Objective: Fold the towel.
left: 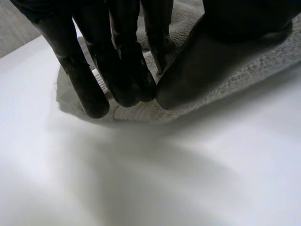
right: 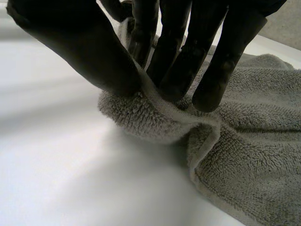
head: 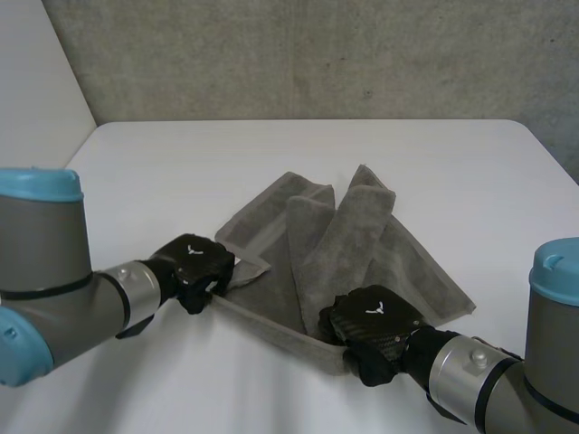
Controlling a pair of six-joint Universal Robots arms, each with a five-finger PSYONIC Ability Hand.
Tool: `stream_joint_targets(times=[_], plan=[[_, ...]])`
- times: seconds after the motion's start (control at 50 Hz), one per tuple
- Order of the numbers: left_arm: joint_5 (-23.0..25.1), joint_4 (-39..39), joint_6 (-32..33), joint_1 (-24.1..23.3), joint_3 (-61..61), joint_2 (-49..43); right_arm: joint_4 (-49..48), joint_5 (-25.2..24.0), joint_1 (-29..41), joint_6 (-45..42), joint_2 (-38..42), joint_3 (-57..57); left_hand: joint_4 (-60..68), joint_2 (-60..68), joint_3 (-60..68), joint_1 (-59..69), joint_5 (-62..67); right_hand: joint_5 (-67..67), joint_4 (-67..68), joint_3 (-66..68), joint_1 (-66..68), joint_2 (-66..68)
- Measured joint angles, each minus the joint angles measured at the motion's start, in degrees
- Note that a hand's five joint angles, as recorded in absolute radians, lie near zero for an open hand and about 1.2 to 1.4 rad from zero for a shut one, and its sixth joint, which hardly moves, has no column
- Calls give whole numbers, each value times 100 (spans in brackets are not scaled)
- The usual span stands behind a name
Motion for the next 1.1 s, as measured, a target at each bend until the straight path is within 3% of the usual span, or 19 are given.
stream_joint_targets(times=[0.12,0.22,0.42,0.94,1.04,1.1], plan=[[9,276,-387,-74,-251,50,-147,75,-2,12,143,-46,0,0,0,0,0,-4138,-3980,-3979,-4002,-3990],[-5,330,-800,-54,-158,75,-394,227,-26,16,402,-85,1,0,0,0,0,-4589,-4354,-4328,-4428,-4290],[-39,264,-1311,306,121,378,-858,545,-132,11,928,-103,24,0,0,0,0,-4604,-4365,-4362,-4445,-4292],[-3,19,-1418,888,143,629,-969,564,-104,177,946,-111,24,0,0,0,0,-4548,-4359,-4359,-4430,-4286],[6,-25,-1634,953,208,633,-973,573,-79,182,1071,-158,24,0,1,0,0,-3356,-3362,-3350,-3345,-3273],[13,-47,-1741,968,231,648,-970,600,-86,191,1100,-208,25,0,1,0,0,-1204,-1341,-1273,-1218,-1290]])
